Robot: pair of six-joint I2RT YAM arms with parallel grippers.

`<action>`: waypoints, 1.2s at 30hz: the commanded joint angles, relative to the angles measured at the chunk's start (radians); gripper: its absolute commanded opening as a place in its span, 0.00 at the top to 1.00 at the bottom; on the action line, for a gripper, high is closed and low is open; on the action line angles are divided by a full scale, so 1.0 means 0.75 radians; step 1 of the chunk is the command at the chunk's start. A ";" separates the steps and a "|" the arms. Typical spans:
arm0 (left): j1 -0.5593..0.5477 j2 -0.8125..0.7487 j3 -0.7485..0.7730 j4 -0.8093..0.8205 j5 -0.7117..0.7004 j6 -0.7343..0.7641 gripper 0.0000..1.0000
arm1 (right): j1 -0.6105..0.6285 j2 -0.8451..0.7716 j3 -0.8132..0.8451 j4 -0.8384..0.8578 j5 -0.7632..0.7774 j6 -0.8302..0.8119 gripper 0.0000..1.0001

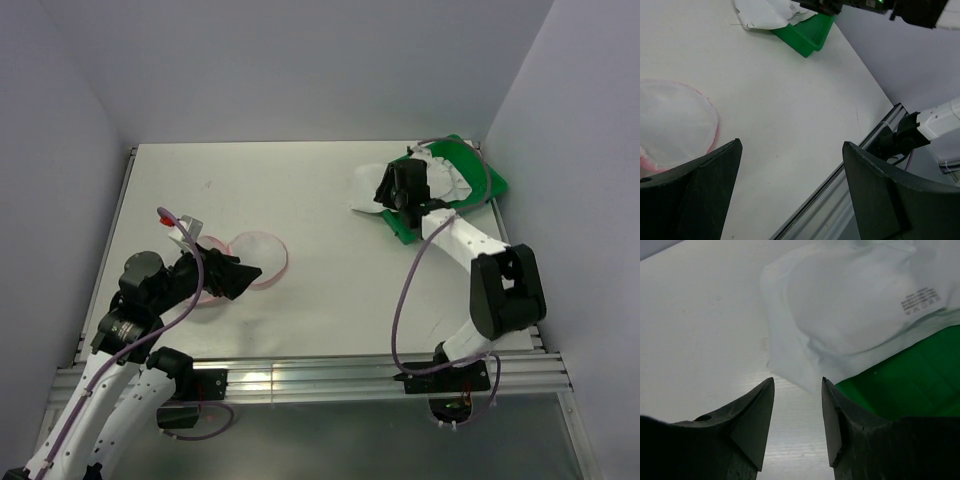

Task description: Place the bra in the laundry bag and zip it closed

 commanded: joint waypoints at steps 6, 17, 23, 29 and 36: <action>0.001 -0.021 -0.024 0.058 0.085 0.037 0.11 | -0.176 0.307 0.331 -0.237 0.077 -0.060 0.44; 0.001 -0.009 -0.028 0.054 0.083 0.041 0.10 | -0.358 0.489 0.460 -0.309 -0.066 0.079 0.24; 0.003 -0.009 -0.028 0.051 0.068 0.041 0.10 | -0.460 0.567 0.446 -0.240 -0.268 0.192 0.22; 0.003 0.012 -0.028 0.045 0.052 0.039 0.10 | -0.507 0.632 0.419 -0.097 -0.395 0.292 0.27; 0.005 0.032 -0.028 0.041 0.027 0.035 0.10 | -0.514 0.473 0.201 0.225 -0.381 0.329 0.83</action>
